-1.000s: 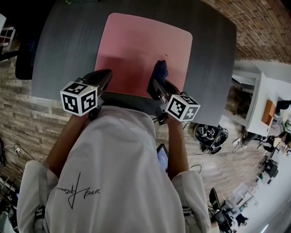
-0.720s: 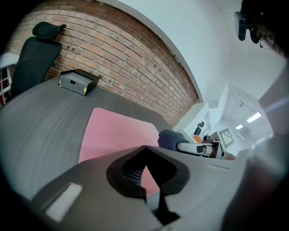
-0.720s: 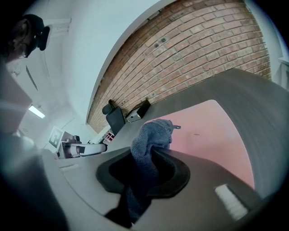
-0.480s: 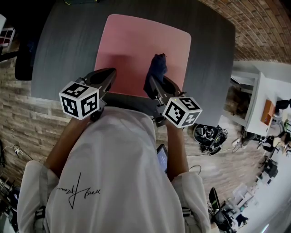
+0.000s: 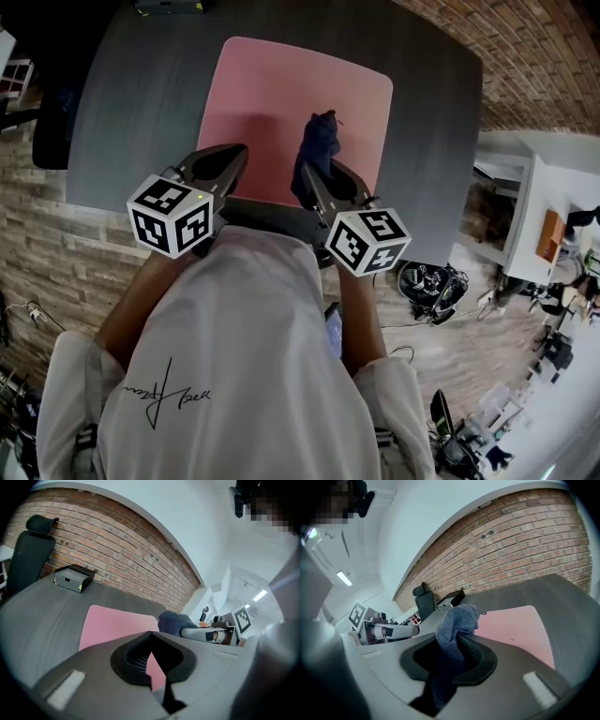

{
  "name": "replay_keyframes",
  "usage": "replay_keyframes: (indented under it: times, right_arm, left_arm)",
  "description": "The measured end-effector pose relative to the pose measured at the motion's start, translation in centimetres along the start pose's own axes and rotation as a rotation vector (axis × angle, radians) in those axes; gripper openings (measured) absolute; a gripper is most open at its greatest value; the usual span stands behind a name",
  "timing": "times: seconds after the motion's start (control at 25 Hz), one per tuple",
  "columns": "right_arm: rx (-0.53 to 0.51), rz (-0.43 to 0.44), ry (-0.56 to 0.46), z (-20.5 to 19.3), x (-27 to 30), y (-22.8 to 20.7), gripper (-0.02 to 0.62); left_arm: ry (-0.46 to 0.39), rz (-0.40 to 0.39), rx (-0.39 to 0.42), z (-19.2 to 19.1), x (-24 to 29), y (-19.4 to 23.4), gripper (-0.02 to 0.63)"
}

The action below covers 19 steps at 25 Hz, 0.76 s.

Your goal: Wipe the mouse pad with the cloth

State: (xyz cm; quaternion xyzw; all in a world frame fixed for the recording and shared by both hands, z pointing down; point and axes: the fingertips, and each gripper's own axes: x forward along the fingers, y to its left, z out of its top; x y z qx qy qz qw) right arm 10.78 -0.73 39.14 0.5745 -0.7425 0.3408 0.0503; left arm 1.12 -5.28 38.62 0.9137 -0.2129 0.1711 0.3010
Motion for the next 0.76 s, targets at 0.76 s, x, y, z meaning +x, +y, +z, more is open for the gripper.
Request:
replay_keyframes:
  times: [0.76]
  right_arm:
    - [-0.053,-0.041,0.015,-1.0,0.4,2.5,0.081]
  left_arm:
    - [0.004,0.042,0.053,-0.5,-0.7,0.0,0.012]
